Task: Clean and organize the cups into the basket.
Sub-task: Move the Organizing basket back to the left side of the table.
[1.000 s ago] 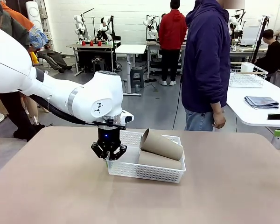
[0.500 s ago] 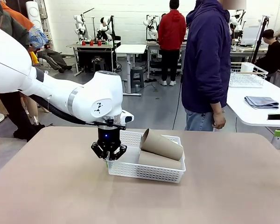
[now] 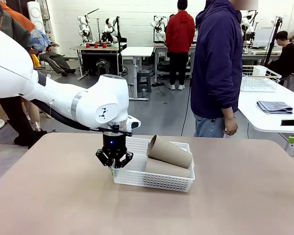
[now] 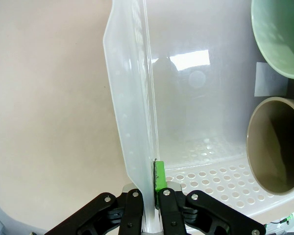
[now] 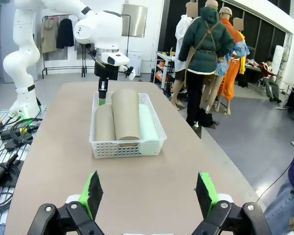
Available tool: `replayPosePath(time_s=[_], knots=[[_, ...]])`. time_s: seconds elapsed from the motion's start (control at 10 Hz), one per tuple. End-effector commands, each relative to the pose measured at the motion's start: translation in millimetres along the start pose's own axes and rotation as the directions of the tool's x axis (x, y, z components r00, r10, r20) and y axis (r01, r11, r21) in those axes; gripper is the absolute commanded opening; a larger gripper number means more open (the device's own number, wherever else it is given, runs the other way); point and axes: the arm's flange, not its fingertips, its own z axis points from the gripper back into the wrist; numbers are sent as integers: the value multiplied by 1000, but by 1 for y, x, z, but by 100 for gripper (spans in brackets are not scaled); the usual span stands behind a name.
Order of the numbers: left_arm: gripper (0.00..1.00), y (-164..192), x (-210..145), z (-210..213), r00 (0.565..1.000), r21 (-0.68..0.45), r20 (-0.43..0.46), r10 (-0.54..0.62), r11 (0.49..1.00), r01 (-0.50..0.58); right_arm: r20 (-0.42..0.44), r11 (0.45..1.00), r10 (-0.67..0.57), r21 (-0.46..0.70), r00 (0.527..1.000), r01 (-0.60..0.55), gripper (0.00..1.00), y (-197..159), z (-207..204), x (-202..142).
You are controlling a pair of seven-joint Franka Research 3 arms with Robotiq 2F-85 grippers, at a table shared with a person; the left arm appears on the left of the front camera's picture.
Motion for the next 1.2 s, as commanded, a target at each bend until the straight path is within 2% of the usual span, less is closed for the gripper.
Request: replayPosePath(time_s=[0.0, 0.3, 0.4, 0.5, 0.6, 0.7, 0.8, 0.9, 1.0, 1.1], knots=[[0, -2, -1, 1, 1000, 1, 0, -2, 1000, 2, 1, 1000, -2, -5, 1000, 2, 100, 2, 0, -3], [0, -2, -1, 1, 1000, 1, 0, -2, 1000, 2, 0, 1000, 0, 0, 1000, 0, 100, 0, 0, 0], [0, -2, -1, 1, 1000, 1, 0, -2, 1000, 2, -8, 953, -301, -47, 954, 301, 100, -5, 13, -2], [0, -2, -1, 1, 1000, 1, 0, -2, 1000, 2, -6, 862, -504, -59, 864, 503, 100, -5, 21, -2], [0, -2, -1, 1, 1000, 1, 0, -2, 1000, 2, -34, 748, -663, -72, 748, 660, 100, -5, 25, -2], [0, -2, -1, 1, 1000, 1, 0, -2, 1000, 2, -19, 621, -783, -64, 621, 781, 100, -2, 30, 2], [0, -2, -1, 1, 1000, 1, 0, -2, 1000, 2, 40, 499, -864, -51, 501, 865, 100, -1, 39, 8], [0, -2, -1, 1, 1000, 1, 0, -2, 1000, 2, 68, 384, -921, 5, 383, 923, 100, -1, 49, 10], [0, -2, -1, 1, 1000, 1, 0, -2, 1000, 2, 67, 286, -956, -8, 286, 958, 100, 2, 60, 11], [0, -2, -1, 1, 1000, 1, 0, -2, 1000, 2, 49, 234, -971, -23, 235, 972, 100, 6, 65, 9]])
